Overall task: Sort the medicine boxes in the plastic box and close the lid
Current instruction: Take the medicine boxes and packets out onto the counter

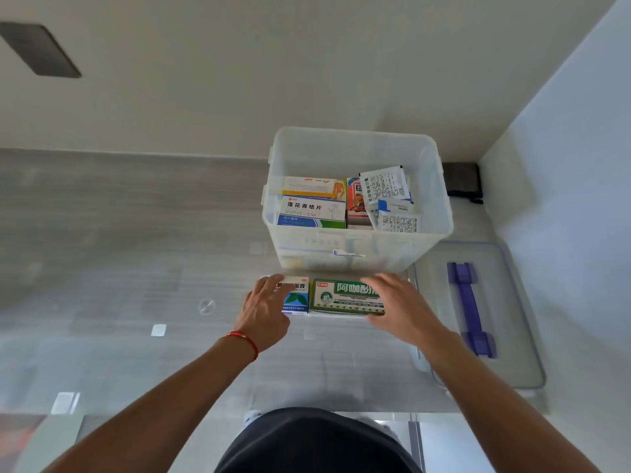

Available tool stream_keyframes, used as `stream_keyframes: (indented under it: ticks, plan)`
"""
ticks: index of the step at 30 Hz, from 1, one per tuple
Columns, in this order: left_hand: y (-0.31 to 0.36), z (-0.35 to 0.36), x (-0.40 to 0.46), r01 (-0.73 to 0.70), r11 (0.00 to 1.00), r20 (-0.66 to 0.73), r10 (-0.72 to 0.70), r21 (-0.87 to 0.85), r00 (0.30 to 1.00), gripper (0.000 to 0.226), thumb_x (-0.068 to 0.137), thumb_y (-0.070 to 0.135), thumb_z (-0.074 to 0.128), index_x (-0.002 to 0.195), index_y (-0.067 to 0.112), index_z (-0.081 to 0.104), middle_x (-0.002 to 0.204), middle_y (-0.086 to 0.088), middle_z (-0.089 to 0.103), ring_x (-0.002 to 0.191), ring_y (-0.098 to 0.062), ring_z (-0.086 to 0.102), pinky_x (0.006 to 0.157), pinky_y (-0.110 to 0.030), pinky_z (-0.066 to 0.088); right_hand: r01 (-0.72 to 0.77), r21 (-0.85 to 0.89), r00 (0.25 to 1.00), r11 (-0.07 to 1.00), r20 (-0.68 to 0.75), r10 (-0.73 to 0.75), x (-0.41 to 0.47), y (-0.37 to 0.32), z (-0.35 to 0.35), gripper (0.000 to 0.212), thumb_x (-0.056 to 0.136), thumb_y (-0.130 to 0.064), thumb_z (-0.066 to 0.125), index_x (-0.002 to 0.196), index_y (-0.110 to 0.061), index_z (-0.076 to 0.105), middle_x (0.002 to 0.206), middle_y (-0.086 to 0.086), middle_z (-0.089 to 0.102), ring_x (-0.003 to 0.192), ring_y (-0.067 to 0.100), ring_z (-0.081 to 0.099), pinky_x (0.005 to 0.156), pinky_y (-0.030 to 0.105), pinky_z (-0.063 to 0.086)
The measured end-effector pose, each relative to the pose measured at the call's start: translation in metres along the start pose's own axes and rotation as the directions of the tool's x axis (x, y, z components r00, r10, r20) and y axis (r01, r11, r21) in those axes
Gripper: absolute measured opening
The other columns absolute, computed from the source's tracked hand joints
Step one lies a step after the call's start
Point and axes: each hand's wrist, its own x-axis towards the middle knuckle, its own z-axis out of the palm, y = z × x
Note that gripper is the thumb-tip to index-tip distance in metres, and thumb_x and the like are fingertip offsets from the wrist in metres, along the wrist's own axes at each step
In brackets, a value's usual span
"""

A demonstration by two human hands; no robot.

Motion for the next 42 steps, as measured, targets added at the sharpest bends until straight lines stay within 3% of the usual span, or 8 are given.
stream_keyframes:
  ticks: [7,10,13,17,20,24,31,42]
  plan:
    - [-0.002,-0.006,-0.005,-0.015,1.000,0.067,0.015,-0.010,0.998,0.062,0.083,0.009,0.062,0.143,0.017,0.051,0.157,-0.006,0.038,0.146,-0.026,0.031,0.117,-0.040,0.035,0.088,-0.129,0.996,0.988,0.022,-0.086,0.009,-0.011,-0.002,0.074,0.092,-0.040,0.065,0.155,-0.015,0.034,0.151,0.002,0.046,0.140,0.021,0.043,0.119,0.036,0.033]
    - [0.022,-0.026,-0.009,-0.131,0.982,-0.195,0.103,-0.136,0.975,0.041,0.078,-0.010,0.062,0.115,0.003,0.071,0.123,-0.015,0.068,0.118,-0.032,0.060,0.099,-0.045,0.052,0.234,-0.111,0.967,0.966,-0.079,-0.244,-0.002,-0.026,-0.031,0.053,0.096,-0.038,0.060,0.144,-0.017,0.050,0.140,-0.001,0.056,0.126,0.017,0.056,0.107,0.034,0.048]
    - [0.059,-0.065,-0.009,-0.372,0.918,-0.515,0.256,-0.137,0.818,0.027,0.077,-0.008,0.055,0.091,0.007,0.072,0.094,-0.004,0.072,0.092,-0.020,0.066,0.081,-0.030,0.056,0.372,0.009,0.880,0.928,-0.320,-0.350,-0.006,-0.036,-0.079,0.030,0.095,-0.030,0.059,0.122,-0.018,0.064,0.114,-0.004,0.070,0.091,0.007,0.068,0.077,0.022,0.059]
    - [0.098,-0.117,0.031,-0.442,0.893,-0.656,0.280,-0.091,0.701,0.024,0.076,-0.003,0.051,0.082,0.011,0.070,0.088,-0.001,0.071,0.089,-0.017,0.062,0.079,-0.025,0.051,0.259,0.113,0.835,0.959,-0.526,-0.164,0.025,-0.015,-0.151,0.020,0.092,-0.016,0.064,0.111,-0.017,0.070,0.100,-0.003,0.073,0.079,0.007,0.066,0.074,0.031,0.060]
    - [0.106,-0.133,0.074,-0.299,0.953,-0.616,0.203,-0.056,0.761,0.030,0.072,-0.009,0.049,0.082,0.008,0.072,0.088,-0.006,0.072,0.089,-0.026,0.063,0.070,-0.036,0.053,0.038,0.038,0.951,0.999,-0.310,-0.025,0.061,0.008,-0.177,0.026,0.093,-0.010,0.068,0.117,-0.017,0.072,0.112,-0.001,0.075,0.093,0.017,0.071,0.083,0.034,0.057]
    - [0.088,-0.120,0.107,-0.120,0.991,-0.536,0.066,-0.067,0.842,0.042,0.070,-0.018,0.046,0.092,0.005,0.072,0.100,-0.012,0.070,0.103,-0.030,0.059,0.080,-0.045,0.053,0.106,0.075,0.994,0.992,-0.031,-0.104,0.092,-0.001,-0.165,0.035,0.090,-0.018,0.075,0.125,-0.019,0.071,0.124,-0.002,0.073,0.108,0.020,0.069,0.086,0.029,0.051]
    - [0.080,-0.109,0.110,-0.233,0.970,-0.701,0.116,-0.074,0.704,0.048,0.058,-0.005,0.024,0.085,0.007,0.062,0.096,-0.010,0.060,0.095,-0.029,0.051,0.076,-0.021,0.036,0.227,-0.045,0.948,0.973,0.238,-0.211,0.161,-0.049,-0.121,0.065,0.090,-0.038,0.074,0.147,-0.021,0.047,0.141,0.010,0.056,0.127,0.031,0.056,0.100,0.044,0.050]
    - [0.080,-0.112,0.111,-0.195,0.964,-0.741,-0.004,-0.182,0.671,0.038,0.069,-0.006,0.037,0.089,0.008,0.065,0.102,-0.007,0.062,0.097,-0.027,0.053,0.074,-0.035,0.047,0.169,0.018,0.985,0.985,-0.037,-0.168,0.133,-0.025,-0.157,0.091,0.073,-0.027,0.088,0.152,-0.023,0.043,0.147,0.004,0.051,0.131,0.024,0.049,0.109,0.040,0.042]
